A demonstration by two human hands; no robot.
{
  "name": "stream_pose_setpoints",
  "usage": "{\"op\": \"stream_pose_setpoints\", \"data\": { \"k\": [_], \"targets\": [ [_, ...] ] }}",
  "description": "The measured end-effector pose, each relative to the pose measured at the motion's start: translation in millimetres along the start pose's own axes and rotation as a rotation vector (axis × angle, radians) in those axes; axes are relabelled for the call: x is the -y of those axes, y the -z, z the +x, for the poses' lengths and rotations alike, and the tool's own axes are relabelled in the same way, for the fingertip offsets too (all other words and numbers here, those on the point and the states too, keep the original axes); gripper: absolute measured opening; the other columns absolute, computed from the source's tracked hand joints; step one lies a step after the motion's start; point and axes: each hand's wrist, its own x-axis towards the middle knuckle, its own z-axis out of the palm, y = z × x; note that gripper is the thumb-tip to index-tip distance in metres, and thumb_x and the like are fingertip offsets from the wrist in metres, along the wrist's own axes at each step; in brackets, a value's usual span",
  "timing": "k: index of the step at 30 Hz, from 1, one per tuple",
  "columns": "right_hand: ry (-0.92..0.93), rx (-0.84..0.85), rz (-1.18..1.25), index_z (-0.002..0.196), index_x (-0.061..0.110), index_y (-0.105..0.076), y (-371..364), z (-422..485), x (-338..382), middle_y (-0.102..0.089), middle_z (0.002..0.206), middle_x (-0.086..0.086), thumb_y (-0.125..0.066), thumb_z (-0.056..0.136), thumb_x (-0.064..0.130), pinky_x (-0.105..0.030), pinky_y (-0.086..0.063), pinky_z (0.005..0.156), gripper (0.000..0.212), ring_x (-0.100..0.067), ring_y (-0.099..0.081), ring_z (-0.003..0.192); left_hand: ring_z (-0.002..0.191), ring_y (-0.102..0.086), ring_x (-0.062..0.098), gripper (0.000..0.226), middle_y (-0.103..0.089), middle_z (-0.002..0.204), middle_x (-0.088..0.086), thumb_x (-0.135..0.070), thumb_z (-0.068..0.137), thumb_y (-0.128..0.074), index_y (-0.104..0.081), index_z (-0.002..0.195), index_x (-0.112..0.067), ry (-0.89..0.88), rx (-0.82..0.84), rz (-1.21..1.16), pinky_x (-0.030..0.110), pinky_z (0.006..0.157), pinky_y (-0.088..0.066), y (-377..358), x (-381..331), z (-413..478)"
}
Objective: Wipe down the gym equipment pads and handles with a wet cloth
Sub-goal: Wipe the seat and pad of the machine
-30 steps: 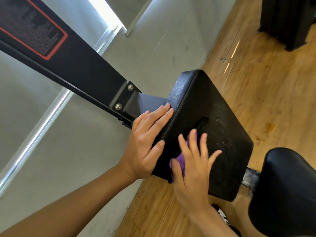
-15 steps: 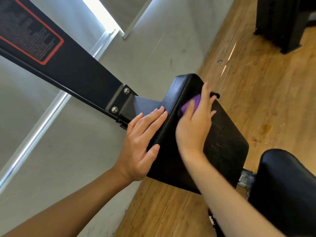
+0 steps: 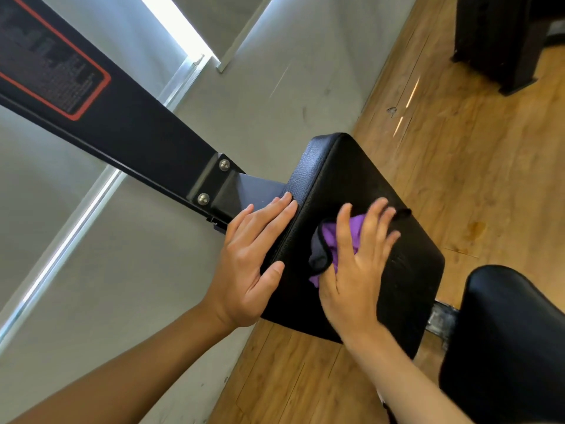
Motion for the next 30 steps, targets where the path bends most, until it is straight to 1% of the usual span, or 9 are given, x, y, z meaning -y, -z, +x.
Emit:
{"op": "stream_pose_setpoints", "data": {
  "k": [2,7,10,13,16,21,24,27,30],
  "targets": [
    [0.068,-0.044,0.123,0.16,0.019,-0.023,-5.8,28.3,0.5,-0.005,0.168,-0.018,-0.035,0.11,0.024,-0.054,0.004,0.126,0.052,-0.039,0.002,0.157,0.151,-0.039,0.024,0.067,-0.044,0.16,0.008,-0.031,0.091,-0.036,-0.046,0.152,-0.004,-0.007,-0.001,-0.004,0.063,0.121,-0.026,-0.5,0.1,0.4],
    [-0.312,-0.188,0.369,0.16,0.024,-0.029,-4.9,107.1,23.4,-0.013,0.17,-0.012,-0.036,0.109,0.019,-0.048,-0.018,0.127,0.052,-0.028,-0.002,0.158,0.151,-0.039,0.023,0.068,-0.046,0.159,0.009,-0.03,0.09,-0.035,-0.047,0.151,-0.003,-0.003,0.006,0.008,0.059,0.123,-0.024,-0.8,2.1,2.3],
    [-0.349,-0.196,0.401,0.155,0.027,-0.042,-6.0,104.7,30.5,-0.018,0.17,-0.006,-0.034,0.109,0.031,-0.043,-0.025,0.126,0.047,-0.022,-0.007,0.158,0.151,-0.039,0.021,0.068,-0.046,0.159,0.009,-0.031,0.091,-0.034,-0.047,0.151,-0.003,-0.001,0.002,0.014,0.059,0.123,-0.024,-1.7,3.4,-0.1],
    [-0.227,-0.122,0.4,0.159,0.033,-0.03,-13.0,27.2,44.8,-0.012,0.171,0.001,-0.032,0.108,0.033,-0.049,-0.024,0.126,0.051,-0.016,-0.004,0.158,0.151,-0.039,0.022,0.066,-0.045,0.16,0.009,-0.033,0.093,-0.033,-0.047,0.151,-0.005,-0.016,-0.002,0.009,0.06,0.123,-0.024,-1.7,4.7,-0.9],
    [-0.111,-0.039,0.322,0.16,0.046,-0.011,-17.1,-51.4,50.0,-0.004,0.172,0.007,-0.039,0.108,0.028,-0.056,-0.019,0.126,0.062,-0.025,-0.006,0.159,0.151,-0.04,0.024,0.065,-0.046,0.159,0.01,-0.034,0.095,-0.031,-0.047,0.151,-0.005,0.007,-0.004,-0.004,0.062,0.121,-0.025,-3.3,3.2,-1.0],
    [-0.154,-0.09,0.297,0.157,0.032,-0.031,-11.7,41.9,38.8,-0.005,0.171,-0.01,-0.036,0.109,0.034,-0.05,-0.003,0.128,0.049,-0.028,0.004,0.158,0.151,-0.039,0.022,0.064,-0.045,0.16,0.009,-0.04,0.1,-0.029,-0.046,0.152,-0.007,-0.018,-0.009,-0.011,0.057,0.124,-0.024,-1.6,3.3,0.3],
    [-0.169,-0.188,0.215,0.156,0.024,-0.041,-9.1,127.7,30.3,-0.015,0.169,-0.016,-0.04,0.109,0.03,-0.05,-0.011,0.128,0.047,-0.034,-0.004,0.157,0.151,-0.039,0.023,0.067,-0.046,0.159,0.01,-0.027,0.09,-0.035,-0.046,0.151,-0.004,-0.006,0.005,-0.003,0.059,0.123,-0.024,-1.0,0.6,2.3],
    [-0.17,-0.224,0.266,0.151,0.021,-0.047,-14.0,106.5,29.5,-0.035,0.164,-0.01,-0.043,0.109,0.021,-0.034,-0.021,0.127,0.043,-0.026,-0.022,0.155,0.151,-0.039,0.024,0.067,-0.046,0.159,0.01,-0.027,0.09,-0.035,-0.047,0.151,-0.002,0.003,0.008,0.003,0.06,0.122,-0.024,0.1,1.6,0.4],
    [-0.211,-0.218,0.356,0.16,0.033,-0.02,-16.4,12.1,48.8,-0.035,0.163,-0.011,-0.042,0.109,0.021,-0.052,-0.033,0.121,0.057,-0.024,-0.031,0.153,0.15,-0.04,0.023,0.065,-0.046,0.159,0.011,-0.03,0.093,-0.034,-0.047,0.151,-0.003,-0.02,0.008,0.009,0.058,0.123,-0.024,0.6,2.6,0.5]
  ]
}}
